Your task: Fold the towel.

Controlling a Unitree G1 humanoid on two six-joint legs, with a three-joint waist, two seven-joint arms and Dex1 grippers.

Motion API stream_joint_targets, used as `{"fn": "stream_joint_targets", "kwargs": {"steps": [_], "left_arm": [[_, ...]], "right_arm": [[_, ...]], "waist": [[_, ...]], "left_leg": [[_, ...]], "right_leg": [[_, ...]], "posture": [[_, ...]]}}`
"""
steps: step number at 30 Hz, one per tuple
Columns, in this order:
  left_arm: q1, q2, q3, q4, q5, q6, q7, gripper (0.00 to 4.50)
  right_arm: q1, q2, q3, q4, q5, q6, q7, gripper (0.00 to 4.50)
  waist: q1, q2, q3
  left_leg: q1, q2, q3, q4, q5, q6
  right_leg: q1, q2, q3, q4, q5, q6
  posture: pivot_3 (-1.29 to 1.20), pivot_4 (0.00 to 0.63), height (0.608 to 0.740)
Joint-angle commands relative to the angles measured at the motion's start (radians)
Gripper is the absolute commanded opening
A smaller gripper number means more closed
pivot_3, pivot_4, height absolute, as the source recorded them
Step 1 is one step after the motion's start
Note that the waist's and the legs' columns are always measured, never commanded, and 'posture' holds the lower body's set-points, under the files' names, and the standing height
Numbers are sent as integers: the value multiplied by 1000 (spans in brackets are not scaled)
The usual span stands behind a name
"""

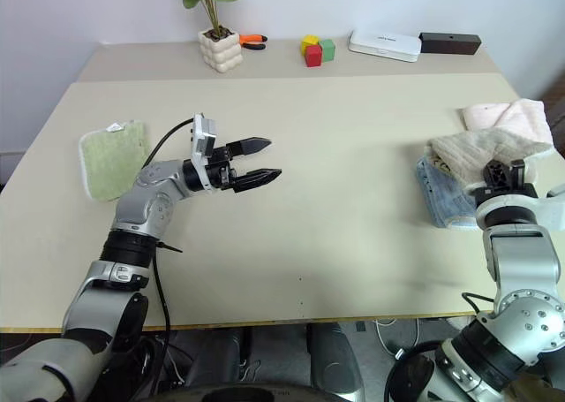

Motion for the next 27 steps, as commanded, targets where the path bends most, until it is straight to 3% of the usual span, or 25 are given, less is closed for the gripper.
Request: {"fn": "stream_joint_targets", "kwargs": {"steps": [1,12,13,14,21,27], "left_arm": [[-15,8,-14,-6,26,-47,-23,4500],[26,12,-25,-47,44,-49,-20,4500],[26,10,-26,-45,46,-52,-18,4500],[25,5,-27,-42,47,-53,-15,4500],[19,-35,-36,-28,46,-56,-4,4500],[2,-82,-46,22,61,-88,-7,4500]], "right_arm": [[56,20,60,-45,17,-57,10,9],[184,-15,165,15,-73,-149,46,9],[195,-26,165,15,-80,-151,47,770],[202,-34,166,16,-85,-154,45,1015],[266,-93,173,-21,-150,-165,28,4447],[375,-182,195,-133,-308,-147,31,4447]], "waist": [[0,0,0],[2,0,0],[2,0,0],[2,0,0],[4,0,0],[6,1,-1]], "left_leg": [[0,0,0,0,0,0],[0,0,0,0,0,0],[0,0,0,0,0,0],[0,0,0,0,0,0],[0,0,0,0,0,0],[0,-1,0,0,0,0]], "right_leg": [[0,0,0,0,0,0],[0,0,0,0,0,0],[0,0,0,0,0,0],[0,0,0,0,0,0],[0,0,0,-1,0,0],[0,0,0,-1,0,0]], "posture": [[0,150,740],[0,150,740],[0,150,740],[0,150,740],[0,150,740],[0,150,740]]}}
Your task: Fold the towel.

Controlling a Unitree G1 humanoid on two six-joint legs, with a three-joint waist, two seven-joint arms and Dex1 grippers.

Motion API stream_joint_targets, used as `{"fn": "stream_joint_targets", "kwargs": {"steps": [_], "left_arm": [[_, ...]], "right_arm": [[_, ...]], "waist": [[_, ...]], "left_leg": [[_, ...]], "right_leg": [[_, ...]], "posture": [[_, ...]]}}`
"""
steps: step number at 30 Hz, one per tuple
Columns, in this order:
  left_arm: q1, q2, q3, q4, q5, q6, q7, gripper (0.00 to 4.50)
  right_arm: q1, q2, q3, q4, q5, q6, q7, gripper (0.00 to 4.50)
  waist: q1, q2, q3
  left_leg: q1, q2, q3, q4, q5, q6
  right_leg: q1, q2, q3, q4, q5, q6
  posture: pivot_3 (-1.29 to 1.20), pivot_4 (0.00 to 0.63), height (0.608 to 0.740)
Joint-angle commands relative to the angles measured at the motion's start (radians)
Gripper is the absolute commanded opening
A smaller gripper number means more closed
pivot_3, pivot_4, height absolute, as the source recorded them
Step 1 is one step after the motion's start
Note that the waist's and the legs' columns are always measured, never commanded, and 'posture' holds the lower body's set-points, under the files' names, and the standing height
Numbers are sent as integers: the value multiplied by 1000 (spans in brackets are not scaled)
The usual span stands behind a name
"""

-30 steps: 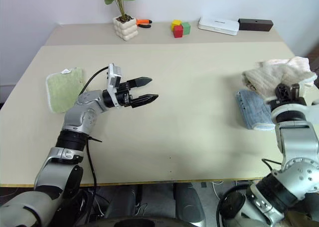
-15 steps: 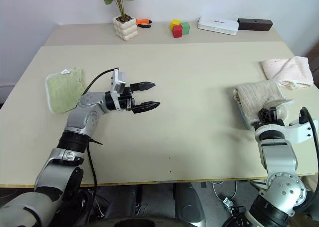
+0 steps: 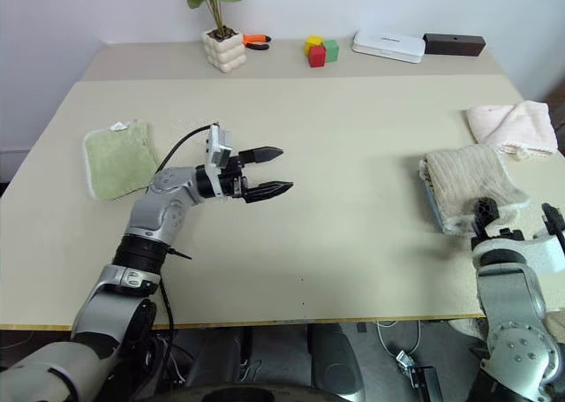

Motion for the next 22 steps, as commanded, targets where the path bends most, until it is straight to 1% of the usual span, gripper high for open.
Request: {"fn": "stream_joint_targets", "kwargs": {"steps": [1,2,7,8,10,12,14,15,17,19,20,22], "left_arm": [[-22,-16,-13,16,11,-37,-10,4500],[-23,-13,-20,22,14,-47,-27,4500],[-53,17,-7,70,29,-91,-45,4500],[-56,25,0,72,26,-90,-41,4500],[-46,44,11,60,28,-99,-29,4500],[-25,64,20,24,22,-82,-16,4500],[2,86,29,-22,13,-66,-4,4500],[15,96,34,-43,12,-59,5,4500],[44,119,45,-85,12,-54,17,4500],[102,164,46,-163,18,-36,23,4500],[133,187,45,-202,21,-27,25,4500],[185,215,55,-266,11,-11,43,4500]], "right_arm": [[24,-32,5,-105,-50,-3,17,4447],[24,-48,11,-119,-79,-9,33,4447],[-11,-207,68,-148,-352,-58,177,4447],[-30,-241,102,-149,-413,-89,233,4447],[-66,-340,203,-153,-517,-141,395,4447],[-108,-387,286,-148,-484,-136,569,4447],[-117,-425,351,-136,-481,-160,740,4447],[-126,-431,372,-124,-470,-159,801,4447],[-132,-452,407,-103,-398,-131,967,4447],[-135,-497,459,-96,-378,-111,1131,4447],[-145,-509,480,-82,-387,-117,1194,4447],[-196,-498,511,-29,-412,-133,1248,4447]], "waist": [[-3,0,0],[-6,0,0],[-5,1,0],[-4,1,0],[-6,1,0],[-6,0,0],[-4,0,0],[-2,0,0],[1,0,0],[4,-1,0],[3,-1,0],[3,-1,1]], "left_leg": [[0,0,0,0,0,0],[0,0,0,0,0,0],[1,0,0,0,0,0],[1,0,0,0,0,0],[1,0,0,0,0,0],[1,0,0,0,0,0],[1,1,-1,0,0,0],[1,1,-1,0,0,0],[0,1,-1,0,0,0],[0,0,0,1,0,0],[0,0,0,2,0,1],[1,0,0,2,0,1]], "right_leg": [[0,0,0,0,0,0],[0,0,0,0,-1,-2],[0,1,1,0,-1,-3],[0,1,1,0,-1,-3],[0,1,1,-1,-1,-2],[0,1,1,-1,-1,-2],[1,2,0,-1,0,0],[1,2,0,-1,0,0],[1,1,0,-1,-1,1],[1,0,0,-1,-1,1],[2,-1,0,-1,-1,1],[2,-1,0,-1,-1,1]], "posture": [[0,150,740],[0,150,740],[0,150,740],[0,150,740],[0,150,740],[0,150,740],[0,150,740],[0,150,740],[0,150,740],[0,150,740],[0,150,740],[0,150,740]]}}
